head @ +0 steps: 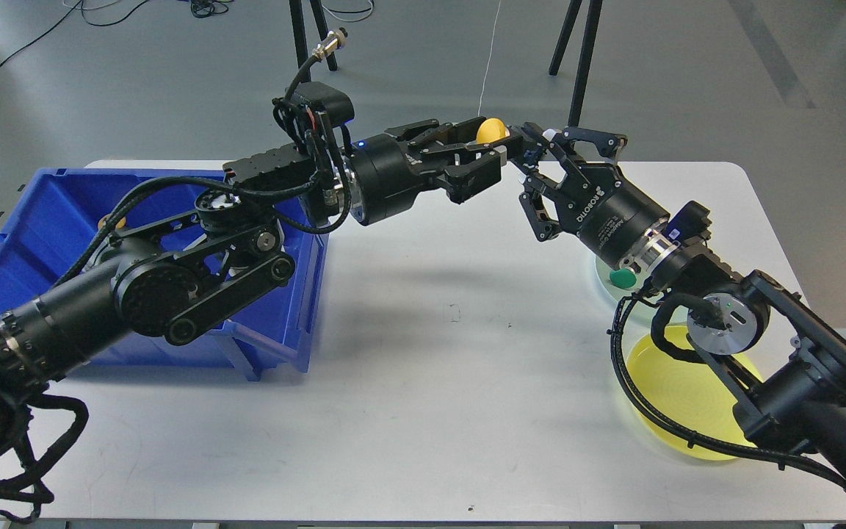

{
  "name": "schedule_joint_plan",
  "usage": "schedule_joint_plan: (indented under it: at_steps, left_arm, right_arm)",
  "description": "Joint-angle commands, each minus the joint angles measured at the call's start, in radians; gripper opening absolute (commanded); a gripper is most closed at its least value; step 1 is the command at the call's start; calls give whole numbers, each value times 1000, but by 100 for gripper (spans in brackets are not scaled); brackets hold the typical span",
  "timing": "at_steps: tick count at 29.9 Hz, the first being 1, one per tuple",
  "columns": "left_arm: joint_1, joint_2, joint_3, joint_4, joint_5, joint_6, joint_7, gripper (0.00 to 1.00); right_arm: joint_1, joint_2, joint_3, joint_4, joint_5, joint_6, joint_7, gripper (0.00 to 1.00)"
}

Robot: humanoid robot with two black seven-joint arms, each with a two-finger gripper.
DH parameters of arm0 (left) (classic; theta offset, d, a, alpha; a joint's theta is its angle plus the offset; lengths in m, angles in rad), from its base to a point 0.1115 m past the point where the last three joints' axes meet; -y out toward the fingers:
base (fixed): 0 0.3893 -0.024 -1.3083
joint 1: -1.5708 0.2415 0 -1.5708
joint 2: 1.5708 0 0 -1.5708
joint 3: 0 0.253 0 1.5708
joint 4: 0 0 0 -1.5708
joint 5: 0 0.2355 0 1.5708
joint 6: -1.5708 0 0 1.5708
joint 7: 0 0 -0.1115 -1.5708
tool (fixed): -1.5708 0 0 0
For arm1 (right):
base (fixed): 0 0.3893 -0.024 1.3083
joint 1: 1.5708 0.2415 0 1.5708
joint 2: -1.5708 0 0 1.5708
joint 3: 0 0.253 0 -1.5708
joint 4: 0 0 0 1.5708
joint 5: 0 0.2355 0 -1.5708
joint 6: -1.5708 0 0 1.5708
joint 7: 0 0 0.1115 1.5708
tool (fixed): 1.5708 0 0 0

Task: Pass button and place on color plate
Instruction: 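Grasp the yellow button with the right gripper, release with left, then place the yellow button on the yellow plate with the right gripper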

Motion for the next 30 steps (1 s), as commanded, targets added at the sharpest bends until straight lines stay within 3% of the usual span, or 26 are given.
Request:
schedule_joint_plan:
  at_steps: [1,7,13,19,30]
  left_arm:
    - [0,0,-9,0,-42,2,-10,89]
    - [0,12,-110,0,-328,-10,-8,95]
    - [0,38,-199,83,-732,-7,-8,99]
    - [0,41,-253,140,-998,-13,-4,99]
    - [0,73,-264,158,-1052,-9,-10,99]
  right_arm:
    - [-9,-38,9,5,1,1,0,20]
    - [-66,-211,7,22,1,-1,-1,21]
    - [-282,-503,7,112,1,41,0,21]
    - [-462,-668,0,112,-1,85,0,21]
    - [-551,-693,-28,105,-56,93,-1,22]
